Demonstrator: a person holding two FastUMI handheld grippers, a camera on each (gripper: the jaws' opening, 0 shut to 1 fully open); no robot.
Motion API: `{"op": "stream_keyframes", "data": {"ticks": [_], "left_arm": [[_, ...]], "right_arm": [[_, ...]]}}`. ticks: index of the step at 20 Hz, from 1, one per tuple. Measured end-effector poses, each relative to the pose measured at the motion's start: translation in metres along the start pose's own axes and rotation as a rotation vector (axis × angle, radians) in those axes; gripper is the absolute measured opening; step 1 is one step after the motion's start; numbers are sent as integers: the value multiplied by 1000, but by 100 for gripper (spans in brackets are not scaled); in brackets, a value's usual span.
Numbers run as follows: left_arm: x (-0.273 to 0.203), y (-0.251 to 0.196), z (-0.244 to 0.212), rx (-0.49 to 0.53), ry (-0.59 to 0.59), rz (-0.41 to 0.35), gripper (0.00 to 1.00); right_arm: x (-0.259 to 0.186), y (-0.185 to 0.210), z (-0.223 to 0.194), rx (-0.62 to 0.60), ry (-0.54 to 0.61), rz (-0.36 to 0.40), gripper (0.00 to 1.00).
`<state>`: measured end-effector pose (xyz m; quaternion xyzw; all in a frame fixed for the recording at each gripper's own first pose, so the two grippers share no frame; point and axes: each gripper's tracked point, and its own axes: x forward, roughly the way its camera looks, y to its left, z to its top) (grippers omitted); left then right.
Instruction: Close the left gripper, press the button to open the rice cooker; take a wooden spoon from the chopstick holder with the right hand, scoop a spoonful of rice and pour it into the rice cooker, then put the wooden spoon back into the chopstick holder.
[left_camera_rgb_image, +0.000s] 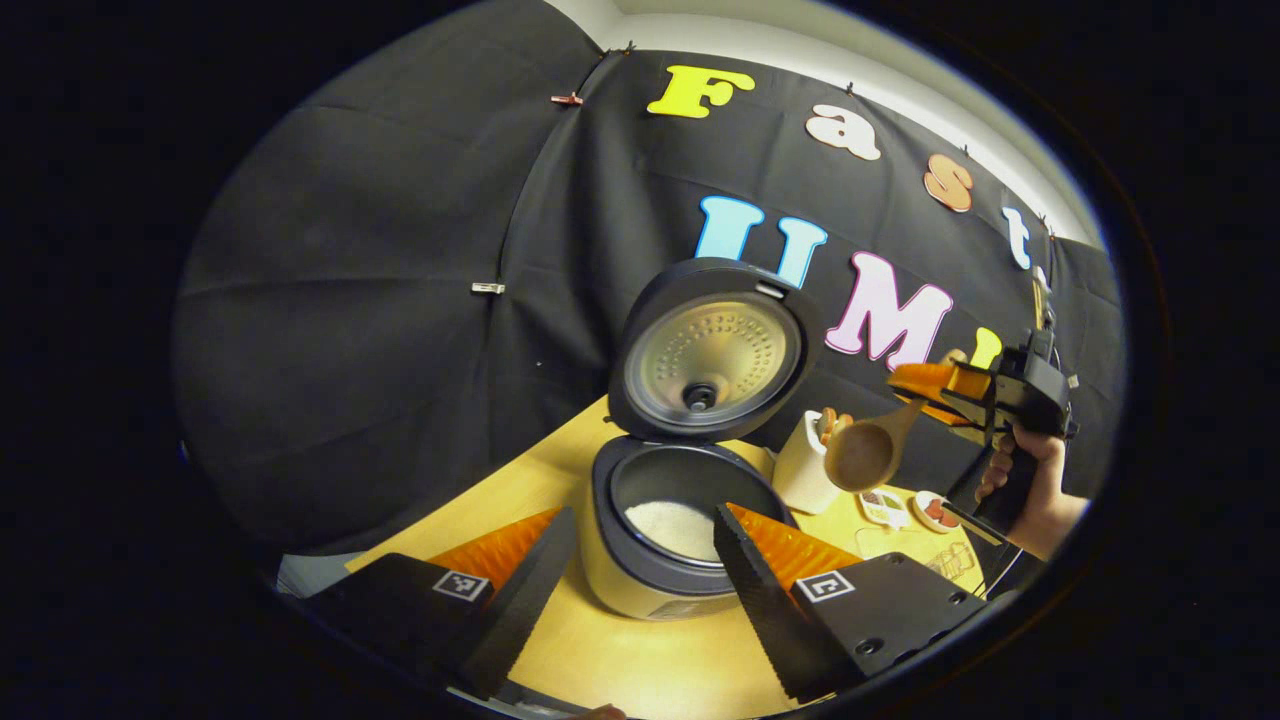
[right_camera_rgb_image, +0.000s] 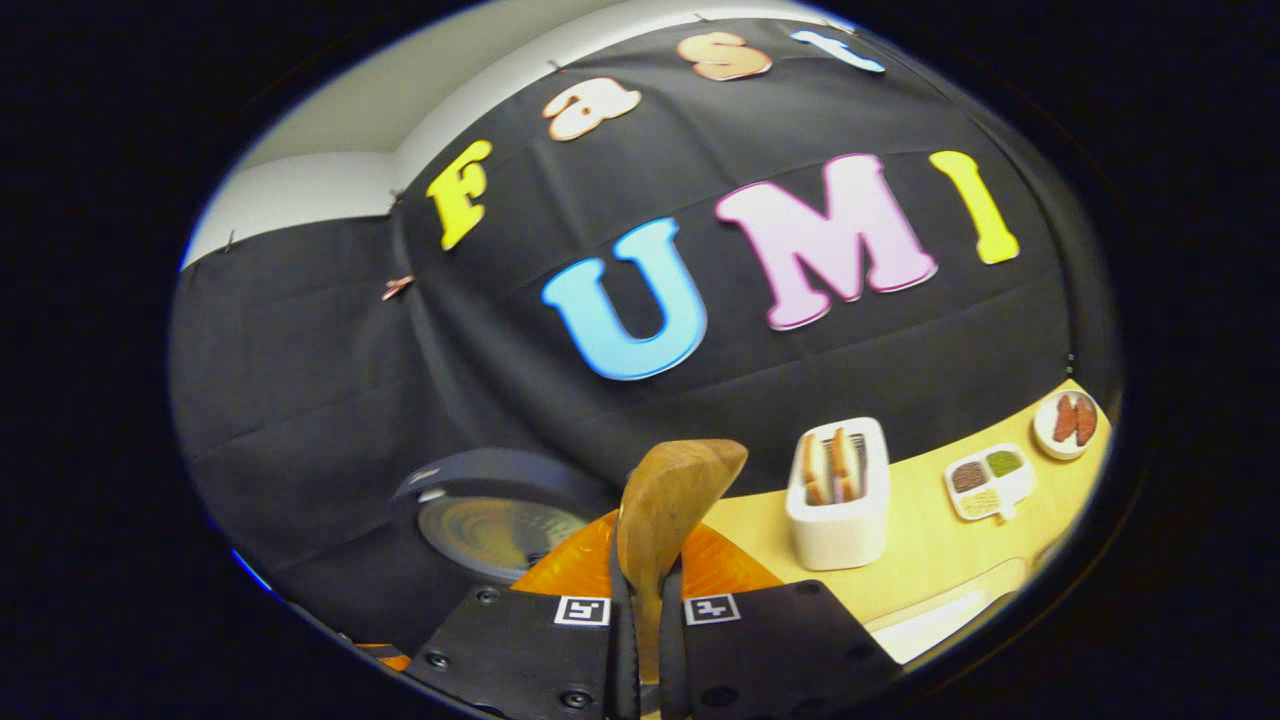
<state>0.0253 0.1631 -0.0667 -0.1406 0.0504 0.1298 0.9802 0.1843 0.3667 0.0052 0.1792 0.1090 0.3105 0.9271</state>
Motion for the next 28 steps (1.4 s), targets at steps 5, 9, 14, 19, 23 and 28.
{"op": "stream_keyframes", "data": {"ticks": [5, 9, 14, 19, 23, 28], "left_arm": [[11, -44, 3, -12, -13, -6, 96], [14, -68, 7, -18, -13, 4, 96], [16, -91, 2, -72, -6, 69, 95], [15, -130, -8, -71, 7, 117, 96], [6, -166, -16, -23, 26, 127, 96], [-19, -182, -22, 6, 43, 166, 96]], "right_arm": [[-51, -134, 73, 60, -96, -174, 12], [-102, -245, 108, 105, -147, -320, 12], [-145, -346, 111, 147, -143, -438, 12], [-171, -412, 80, 103, -76, -510, 12], [-173, -447, 44, 130, -1, -527, 12], [-158, -451, 1, 123, 76, -487, 12]]}}
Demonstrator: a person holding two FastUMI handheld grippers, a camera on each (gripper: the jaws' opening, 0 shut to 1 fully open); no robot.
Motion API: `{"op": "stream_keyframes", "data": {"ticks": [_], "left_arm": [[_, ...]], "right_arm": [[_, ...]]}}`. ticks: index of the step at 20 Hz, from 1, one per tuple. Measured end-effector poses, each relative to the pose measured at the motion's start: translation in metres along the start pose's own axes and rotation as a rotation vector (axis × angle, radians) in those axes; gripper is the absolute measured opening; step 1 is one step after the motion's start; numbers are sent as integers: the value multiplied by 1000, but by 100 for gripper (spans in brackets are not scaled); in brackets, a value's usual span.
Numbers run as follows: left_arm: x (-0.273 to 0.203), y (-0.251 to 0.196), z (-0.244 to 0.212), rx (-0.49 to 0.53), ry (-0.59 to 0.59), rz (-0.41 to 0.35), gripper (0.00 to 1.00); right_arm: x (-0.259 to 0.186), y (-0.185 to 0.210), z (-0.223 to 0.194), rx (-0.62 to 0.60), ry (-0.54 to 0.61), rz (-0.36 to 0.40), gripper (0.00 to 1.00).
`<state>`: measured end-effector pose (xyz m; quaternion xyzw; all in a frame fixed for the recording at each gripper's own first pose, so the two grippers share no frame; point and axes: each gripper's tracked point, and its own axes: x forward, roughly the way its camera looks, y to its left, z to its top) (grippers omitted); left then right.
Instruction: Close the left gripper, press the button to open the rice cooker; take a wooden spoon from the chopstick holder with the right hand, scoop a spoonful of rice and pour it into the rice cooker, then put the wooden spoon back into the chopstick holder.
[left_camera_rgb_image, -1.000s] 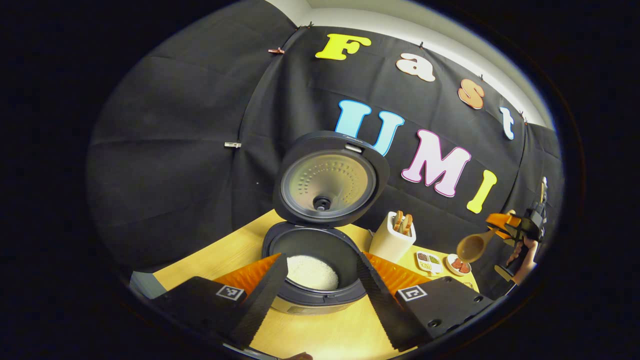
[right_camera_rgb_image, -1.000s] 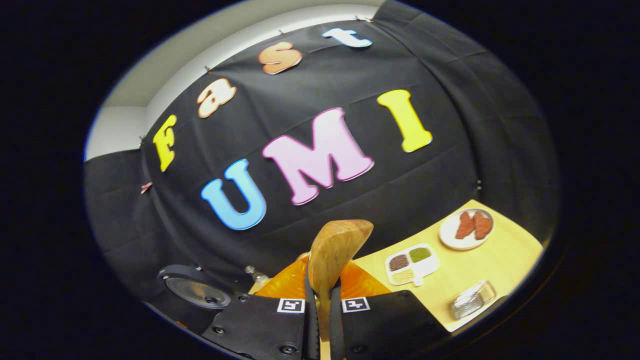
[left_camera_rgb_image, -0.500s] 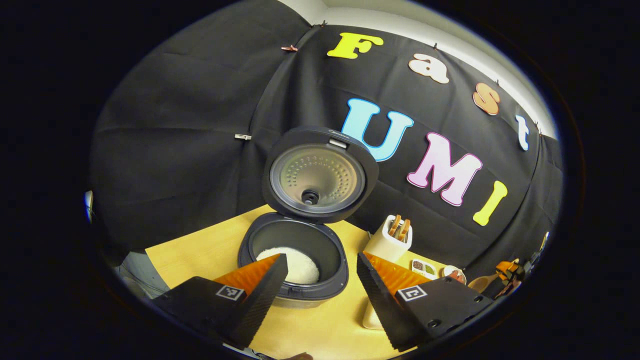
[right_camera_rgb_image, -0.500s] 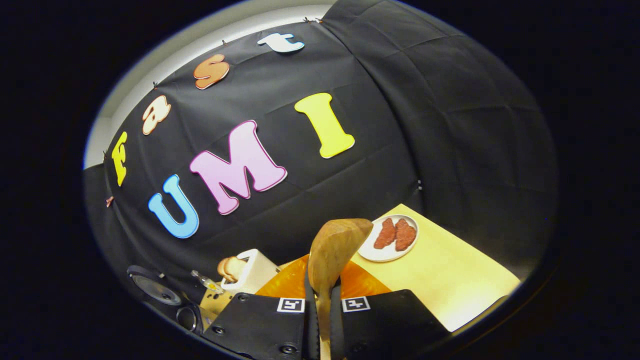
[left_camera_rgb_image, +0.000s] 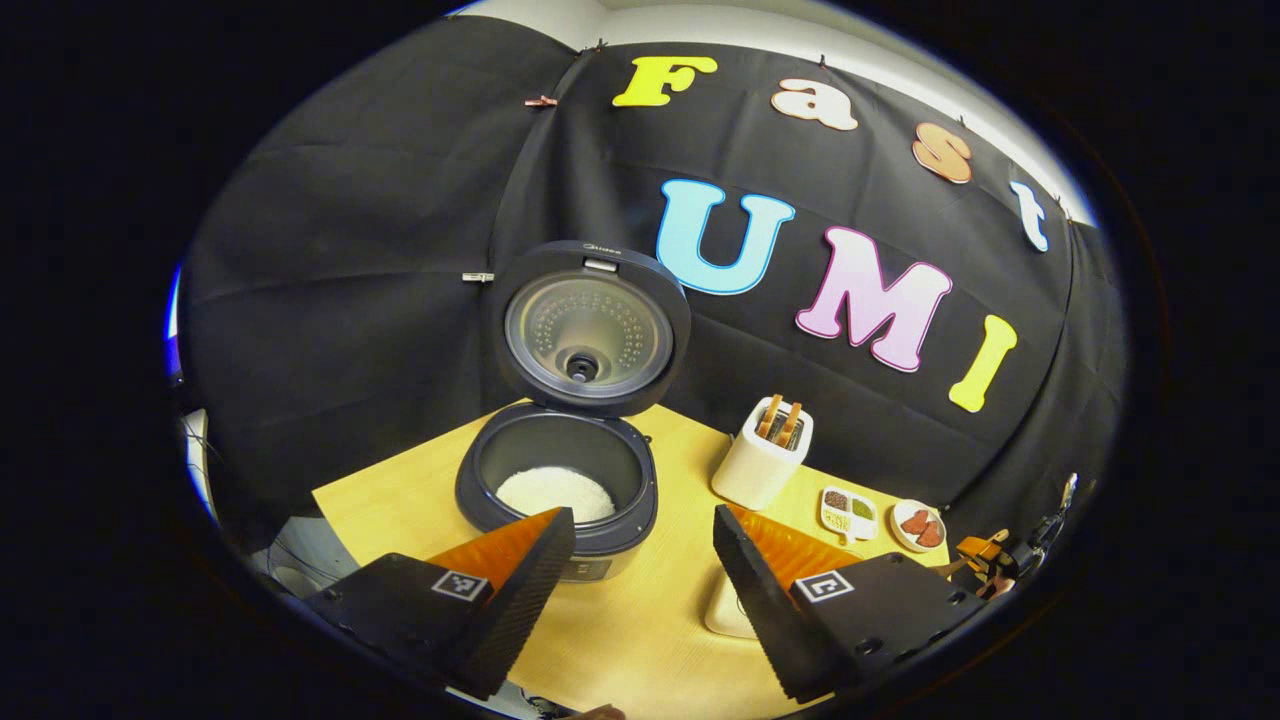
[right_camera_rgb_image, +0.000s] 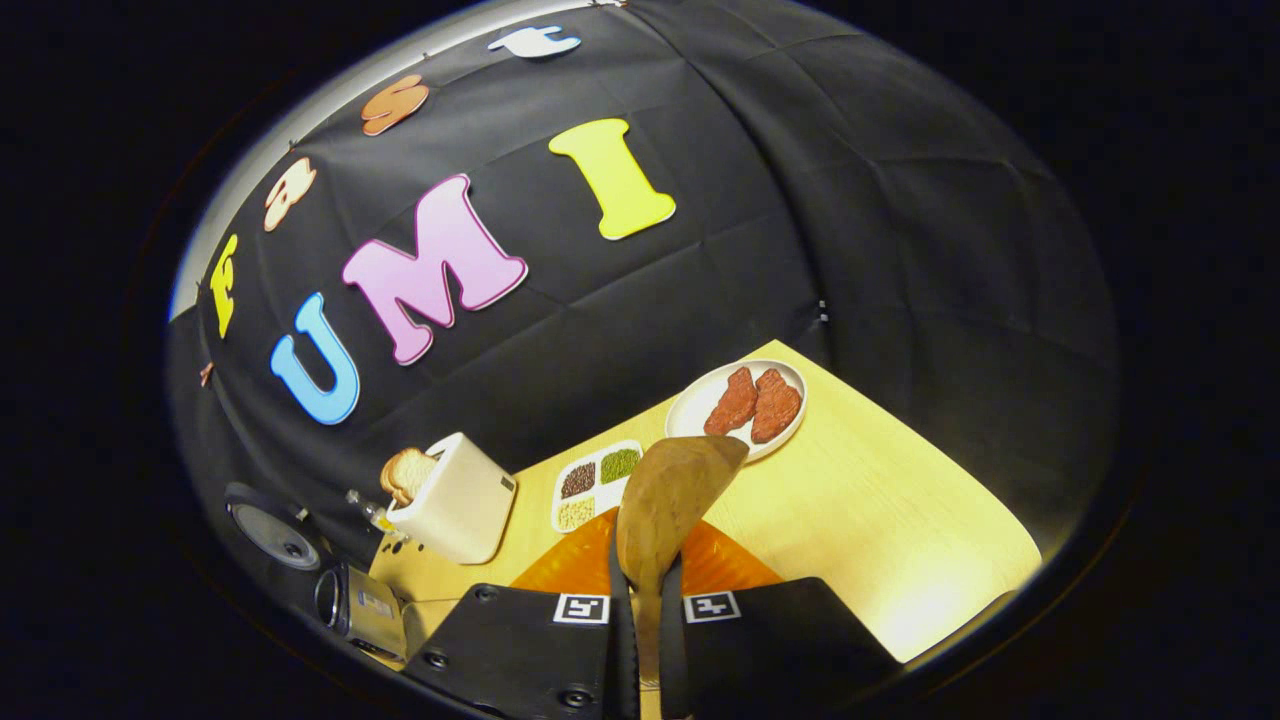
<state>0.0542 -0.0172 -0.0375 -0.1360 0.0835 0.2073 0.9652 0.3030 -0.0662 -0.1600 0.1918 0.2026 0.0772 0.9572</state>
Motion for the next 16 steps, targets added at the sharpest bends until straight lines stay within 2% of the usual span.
{"op": "stream_keyframes", "data": {"ticks": [3, 4, 5, 6, 7, 9, 12, 15, 16], "left_arm": [[-14, 10, 15, 15, -28, 39, 95], [-18, 14, 26, 15, -47, 47, 95], [-21, 17, 41, 14, -73, 45, 95], [-24, 18, 60, 23, -106, 40, 96], [-24, 25, 76, 46, -134, 52, 96], [-21, 35, 110, 90, -175, 56, 95], [-8, 52, 160, 115, -208, 47, 96], [18, 72, 215, 144, -259, 33, 95], [32, 75, 229, 140, -255, 7, 95]], "right_arm": [[6, 1, -18, -9, 20, -14, 12], [7, 1, -24, 4, 31, -22, 9], [3, 3, -28, 19, 36, -25, 15], [-3, 2, -26, 16, 16, -40, 19], [-7, -1, -20, 6, -14, -50, 11], [-21, -1, -13, -35, -58, -72, 16], [-43, -6, -10, -82, -81, -142, 98], [-91, -4, -6, -98, -142, -217, 99], [-108, -2, -3, -117, -171, -245, 99]]}}
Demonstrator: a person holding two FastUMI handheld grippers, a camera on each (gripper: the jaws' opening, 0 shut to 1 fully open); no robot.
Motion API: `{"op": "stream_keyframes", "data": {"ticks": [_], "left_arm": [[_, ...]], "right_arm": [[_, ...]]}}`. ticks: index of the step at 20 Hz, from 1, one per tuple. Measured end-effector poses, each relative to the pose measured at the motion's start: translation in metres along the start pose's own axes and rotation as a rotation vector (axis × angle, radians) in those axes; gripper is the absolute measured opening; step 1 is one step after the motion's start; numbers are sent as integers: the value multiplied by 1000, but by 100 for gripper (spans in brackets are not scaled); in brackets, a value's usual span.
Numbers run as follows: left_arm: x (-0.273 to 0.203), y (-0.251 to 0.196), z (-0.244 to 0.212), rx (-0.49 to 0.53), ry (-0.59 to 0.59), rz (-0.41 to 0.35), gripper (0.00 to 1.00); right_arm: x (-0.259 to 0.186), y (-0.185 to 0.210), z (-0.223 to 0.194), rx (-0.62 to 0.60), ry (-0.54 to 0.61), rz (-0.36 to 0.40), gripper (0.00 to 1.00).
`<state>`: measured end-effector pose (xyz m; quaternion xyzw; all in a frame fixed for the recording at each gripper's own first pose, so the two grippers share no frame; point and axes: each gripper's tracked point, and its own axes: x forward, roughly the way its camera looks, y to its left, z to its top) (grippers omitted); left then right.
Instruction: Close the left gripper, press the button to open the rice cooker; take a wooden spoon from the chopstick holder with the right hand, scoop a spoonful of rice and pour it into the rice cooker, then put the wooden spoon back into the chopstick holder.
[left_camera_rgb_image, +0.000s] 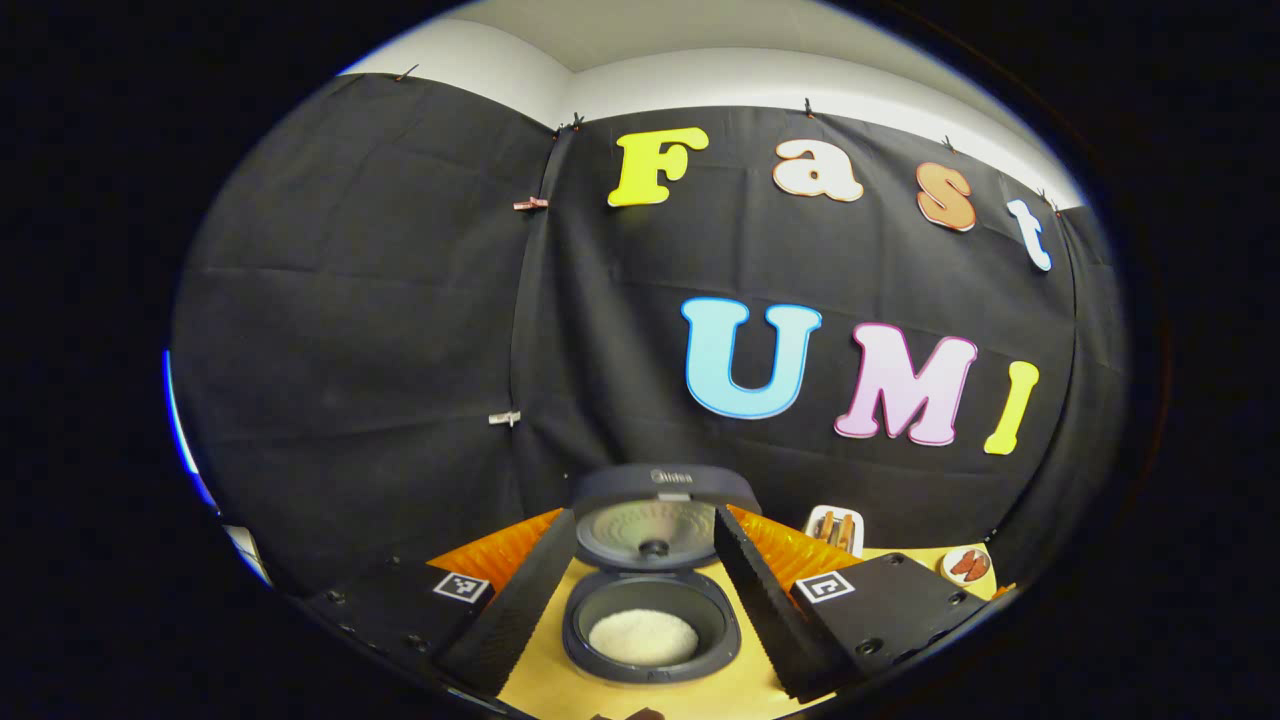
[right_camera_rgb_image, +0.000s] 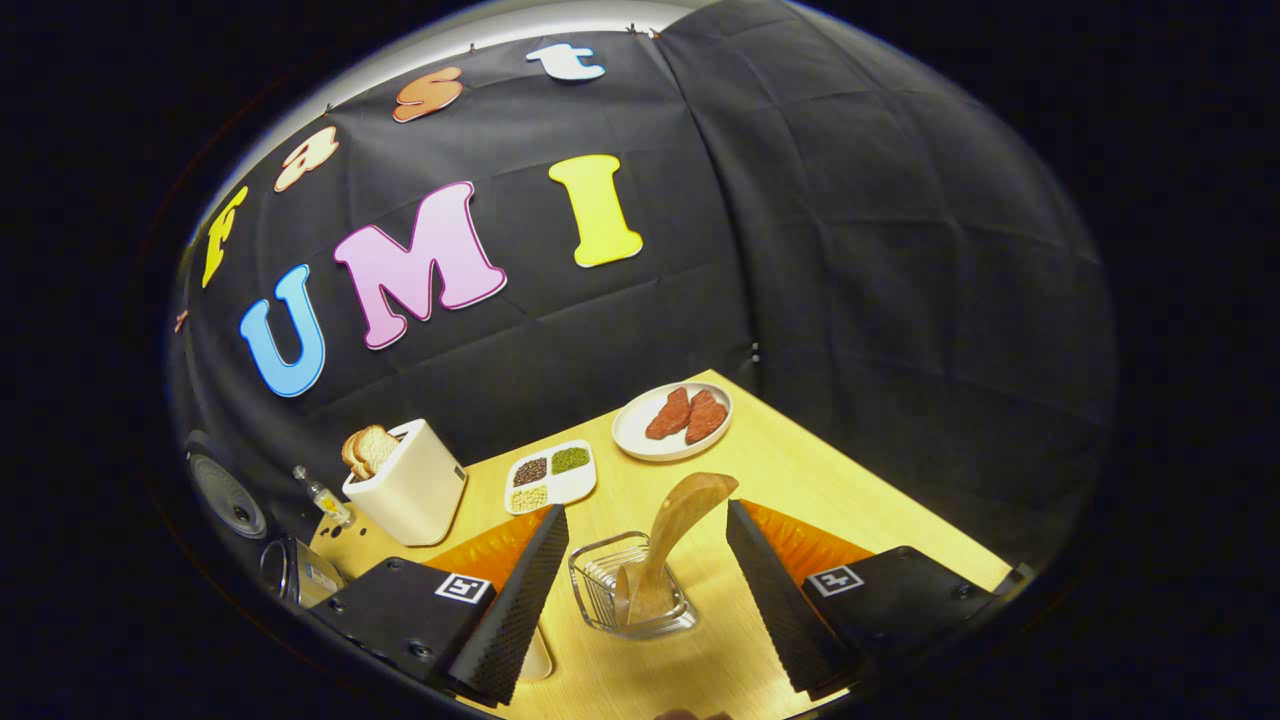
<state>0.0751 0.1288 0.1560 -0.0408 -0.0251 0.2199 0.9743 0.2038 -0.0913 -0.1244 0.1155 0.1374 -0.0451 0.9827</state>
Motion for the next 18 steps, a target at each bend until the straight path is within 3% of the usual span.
{"op": "stream_keyframes", "data": {"ticks": [5, 9, 11, 14, 18], "left_arm": [[89, 17, 11, -25, 72, -87, 95], [161, 11, -11, -58, 172, -144, 95], [188, 11, -28, -25, 222, -137, 95], [202, 9, -50, -50, 298, -109, 95], [183, 5, -68, -62, 325, -60, 99]], "right_arm": [[-75, 9, 17, -30, -101, -80, 99], [-131, 32, 15, -106, -142, -75, 98], [-155, 45, 9, -137, -145, -57, 99], [-175, 72, -6, -108, -112, -6, 99], [-178, 91, -20, -54, -99, 40, 98]]}}
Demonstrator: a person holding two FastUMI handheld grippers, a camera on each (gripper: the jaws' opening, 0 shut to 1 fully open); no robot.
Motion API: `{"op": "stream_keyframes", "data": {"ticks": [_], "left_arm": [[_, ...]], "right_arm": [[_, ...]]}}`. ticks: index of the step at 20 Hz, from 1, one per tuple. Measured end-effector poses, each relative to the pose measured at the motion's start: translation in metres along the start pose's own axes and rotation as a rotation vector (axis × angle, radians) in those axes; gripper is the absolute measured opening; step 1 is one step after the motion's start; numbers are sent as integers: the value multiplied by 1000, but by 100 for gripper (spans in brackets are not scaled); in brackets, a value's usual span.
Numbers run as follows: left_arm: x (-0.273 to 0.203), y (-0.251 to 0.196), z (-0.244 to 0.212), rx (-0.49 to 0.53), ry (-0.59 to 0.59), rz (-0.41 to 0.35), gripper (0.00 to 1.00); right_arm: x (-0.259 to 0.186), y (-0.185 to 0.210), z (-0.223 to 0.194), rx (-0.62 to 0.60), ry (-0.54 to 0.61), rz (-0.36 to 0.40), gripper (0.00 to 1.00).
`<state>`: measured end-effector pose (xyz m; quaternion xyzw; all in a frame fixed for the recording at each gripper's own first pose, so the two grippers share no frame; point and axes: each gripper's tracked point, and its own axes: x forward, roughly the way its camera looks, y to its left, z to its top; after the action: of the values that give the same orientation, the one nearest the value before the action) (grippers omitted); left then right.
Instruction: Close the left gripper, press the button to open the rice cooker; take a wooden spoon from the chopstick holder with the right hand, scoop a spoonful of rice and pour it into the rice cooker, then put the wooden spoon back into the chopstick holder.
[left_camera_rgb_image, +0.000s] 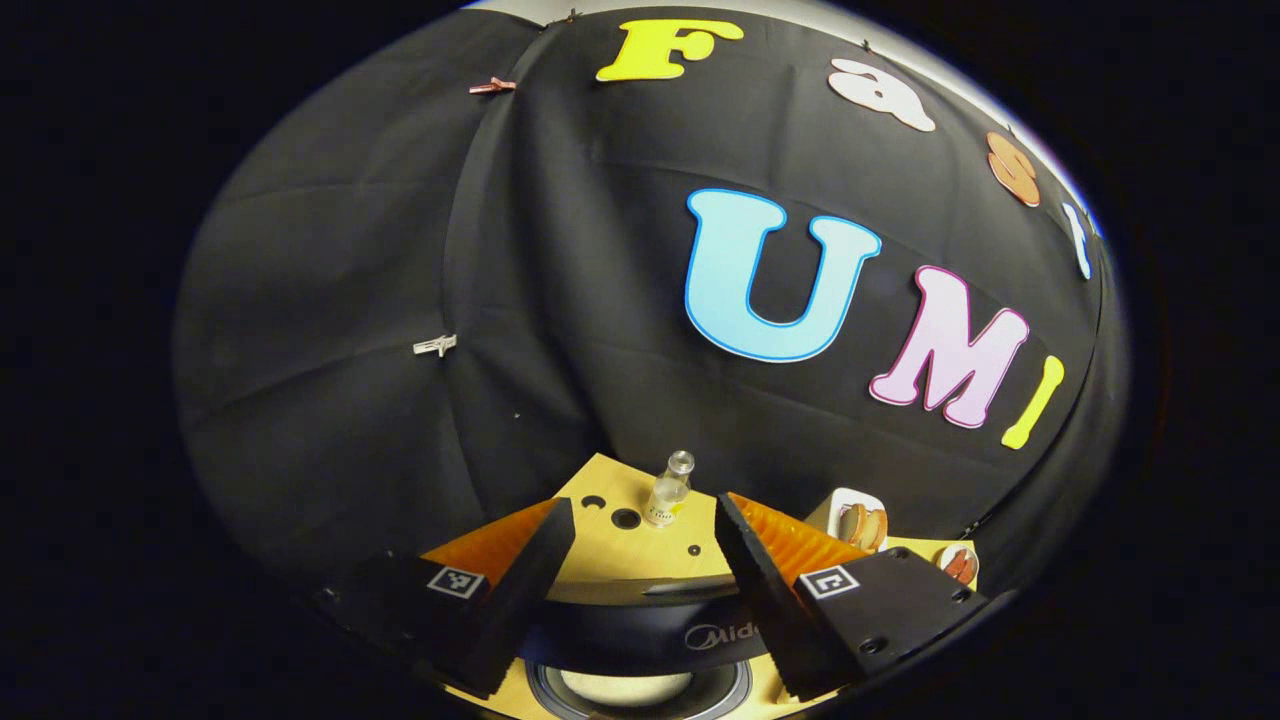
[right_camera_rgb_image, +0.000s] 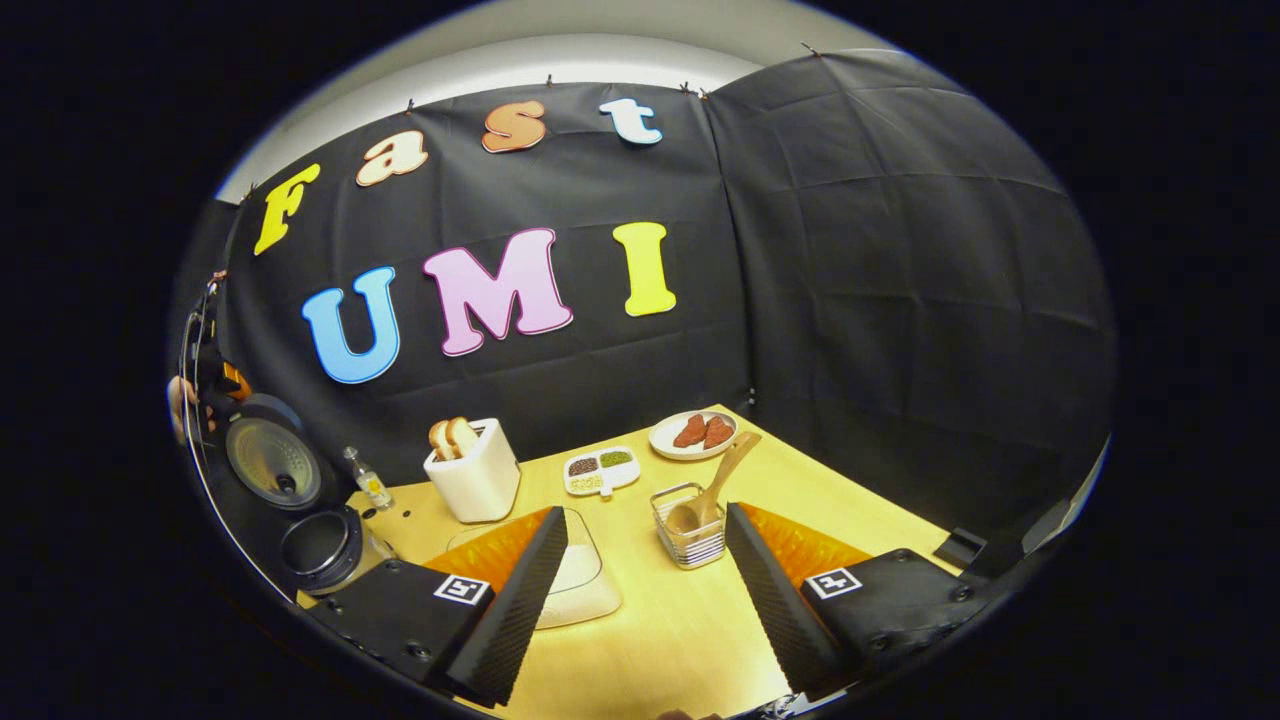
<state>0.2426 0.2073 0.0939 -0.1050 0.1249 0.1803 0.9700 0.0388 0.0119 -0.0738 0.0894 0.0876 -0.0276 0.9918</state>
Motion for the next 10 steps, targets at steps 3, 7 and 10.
{"op": "stream_keyframes", "data": {"ticks": [3, 7, 10], "left_arm": [[-21, -2, -33, 20, 41, 18, 99], [-50, -4, -109, 65, 134, 23, 99], [-62, -4, -146, 83, 126, 13, 99]], "right_arm": [[1, 10, -15, -7, 30, 34, 99], [13, -1, -34, -44, 65, 0, 99], [17, -2, -37, -52, 79, 3, 99]]}}
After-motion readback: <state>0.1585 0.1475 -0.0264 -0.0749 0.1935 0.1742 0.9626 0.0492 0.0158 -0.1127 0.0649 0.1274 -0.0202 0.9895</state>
